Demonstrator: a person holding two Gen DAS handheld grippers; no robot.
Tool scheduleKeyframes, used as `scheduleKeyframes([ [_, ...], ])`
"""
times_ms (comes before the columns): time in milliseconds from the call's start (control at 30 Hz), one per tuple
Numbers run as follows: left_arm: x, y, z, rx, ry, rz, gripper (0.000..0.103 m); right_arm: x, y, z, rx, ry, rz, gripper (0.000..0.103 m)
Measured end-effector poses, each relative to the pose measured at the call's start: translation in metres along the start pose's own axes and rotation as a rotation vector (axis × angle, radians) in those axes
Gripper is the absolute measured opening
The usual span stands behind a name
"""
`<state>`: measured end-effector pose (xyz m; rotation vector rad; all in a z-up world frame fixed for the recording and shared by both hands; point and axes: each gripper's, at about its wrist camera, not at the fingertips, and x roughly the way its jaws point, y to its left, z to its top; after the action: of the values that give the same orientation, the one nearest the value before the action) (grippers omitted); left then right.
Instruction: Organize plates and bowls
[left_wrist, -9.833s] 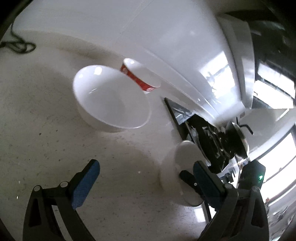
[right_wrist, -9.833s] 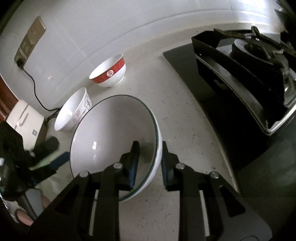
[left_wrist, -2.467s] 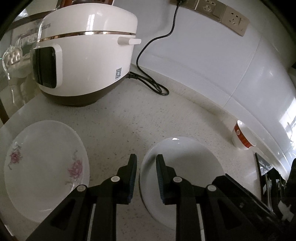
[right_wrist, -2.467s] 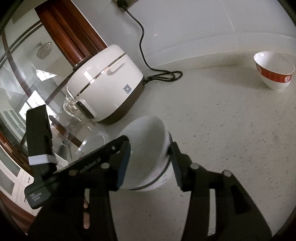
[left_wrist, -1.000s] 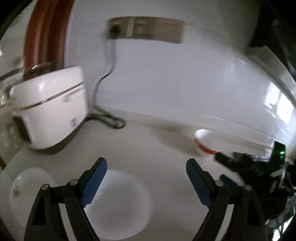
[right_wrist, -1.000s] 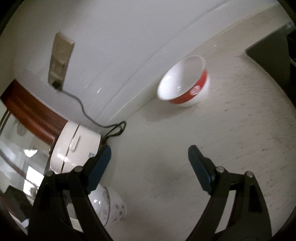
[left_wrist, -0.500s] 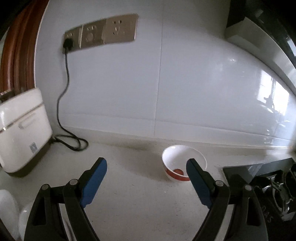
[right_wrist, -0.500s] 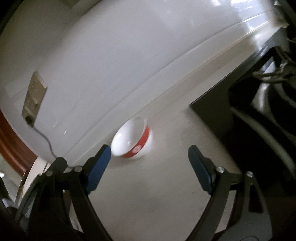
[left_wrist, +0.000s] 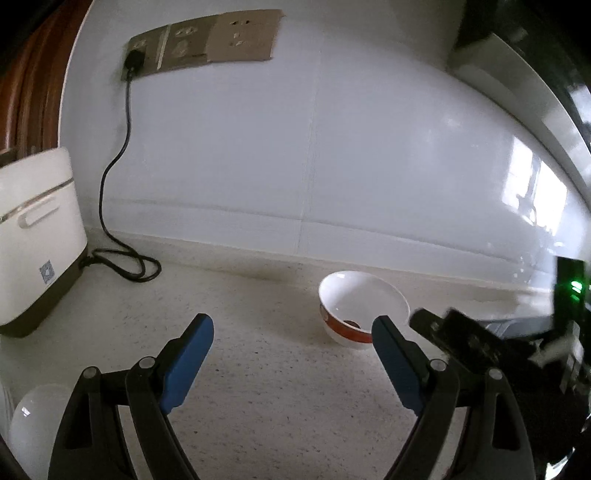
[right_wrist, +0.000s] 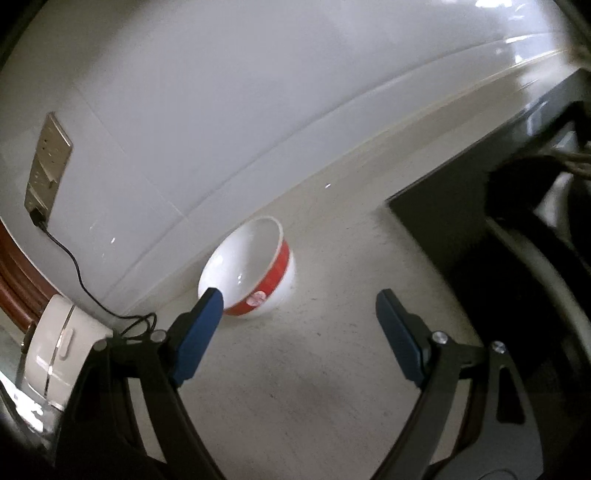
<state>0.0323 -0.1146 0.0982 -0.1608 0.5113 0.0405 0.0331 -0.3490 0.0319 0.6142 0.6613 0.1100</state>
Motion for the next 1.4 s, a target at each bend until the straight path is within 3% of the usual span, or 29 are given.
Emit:
scheduleKeyframes([
  [100,0.000,0.014,0.005,-0.067,0.016,-0.020,0.089,0.026,0.013,0.016,-0.032,0.091,0.022,0.087],
  [200,0.000,0.021,0.007,-0.107,0.031,-0.019,0.089,0.052,0.020,0.021,-0.053,0.174,-0.034,0.087],
  [300,0.005,0.029,0.007,-0.150,0.068,-0.054,0.089,0.073,0.020,0.021,-0.027,0.265,-0.016,0.081],
  [433,0.008,0.038,0.007,-0.194,0.090,-0.079,0.089,0.070,0.011,0.016,0.031,0.292,0.009,0.035],
  [467,0.009,0.039,0.007,-0.204,0.097,-0.091,0.089,0.064,0.010,0.015,0.031,0.287,0.007,0.030],
  [633,0.026,0.040,0.002,-0.259,0.210,-0.214,0.089,0.029,0.001,-0.002,-0.012,0.293,0.017,0.027],
  [767,0.047,0.027,-0.008,-0.251,0.371,-0.319,0.089,0.002,-0.015,-0.015,0.004,0.296,0.055,0.027],
  [967,0.066,0.009,-0.024,-0.176,0.436,-0.286,0.089,-0.009,-0.026,-0.023,0.034,0.277,0.097,0.028],
  [1033,0.074,0.006,-0.029,-0.177,0.471,-0.310,0.088,-0.012,-0.026,-0.024,0.016,0.261,0.098,0.029],
  [1133,0.084,0.010,-0.036,-0.206,0.525,-0.311,0.087,-0.011,-0.026,-0.029,-0.009,0.261,0.094,0.041],
  [1233,0.081,0.011,-0.033,-0.183,0.491,-0.261,0.087,-0.010,-0.027,-0.031,-0.005,0.278,0.084,0.053],
  [1400,0.081,0.014,-0.034,-0.182,0.468,-0.227,0.087,-0.010,-0.023,-0.033,-0.020,0.259,0.088,0.053],
])
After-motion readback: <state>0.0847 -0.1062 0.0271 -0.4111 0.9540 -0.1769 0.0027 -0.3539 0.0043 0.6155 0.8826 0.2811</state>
